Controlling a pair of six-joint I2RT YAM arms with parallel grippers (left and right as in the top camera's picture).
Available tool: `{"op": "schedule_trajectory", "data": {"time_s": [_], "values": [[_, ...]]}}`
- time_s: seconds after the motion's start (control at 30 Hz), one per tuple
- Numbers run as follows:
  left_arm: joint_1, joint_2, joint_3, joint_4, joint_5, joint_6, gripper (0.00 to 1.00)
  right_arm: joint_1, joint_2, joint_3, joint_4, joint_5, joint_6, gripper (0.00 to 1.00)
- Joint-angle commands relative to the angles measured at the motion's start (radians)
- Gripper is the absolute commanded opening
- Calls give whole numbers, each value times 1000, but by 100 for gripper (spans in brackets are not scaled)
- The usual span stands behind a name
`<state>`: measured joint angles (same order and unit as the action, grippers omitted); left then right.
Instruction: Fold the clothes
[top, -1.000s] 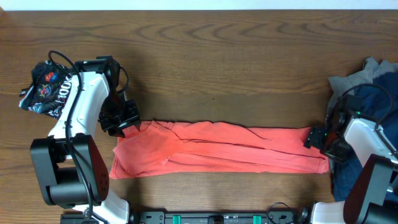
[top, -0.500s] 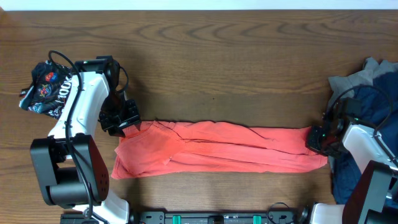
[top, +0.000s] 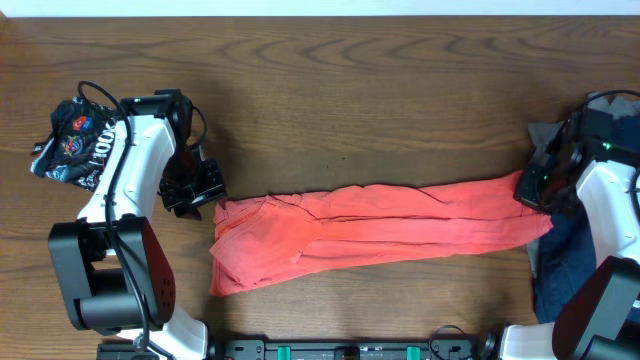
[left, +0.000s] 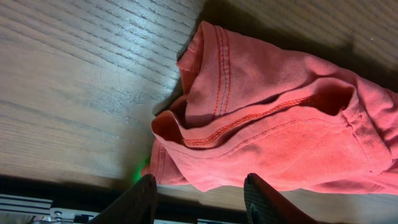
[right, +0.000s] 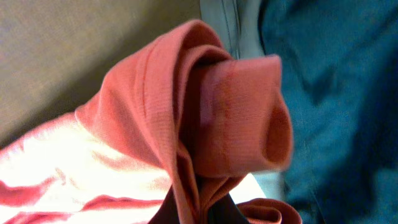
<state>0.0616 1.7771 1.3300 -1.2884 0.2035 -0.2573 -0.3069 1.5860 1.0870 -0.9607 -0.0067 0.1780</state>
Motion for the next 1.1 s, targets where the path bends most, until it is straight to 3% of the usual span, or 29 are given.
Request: {"op": "schedule_trajectory", "data": {"time_s": [0.0,0.27,0.57,1.07], "values": [[-2,-11,-4,-3,-1,16,47,37,-2,40,-43,-10,3,1],[-2,-11,-4,0,-1,14,48,291,-2,44,-62,-73,50,2],[-2,-11,-4,7,-1,12,47,559,-1,43,-56,-74,196,6],[-2,-11,-4,8,-1,8,48,801,47,42,98,-159,282,14]]}}
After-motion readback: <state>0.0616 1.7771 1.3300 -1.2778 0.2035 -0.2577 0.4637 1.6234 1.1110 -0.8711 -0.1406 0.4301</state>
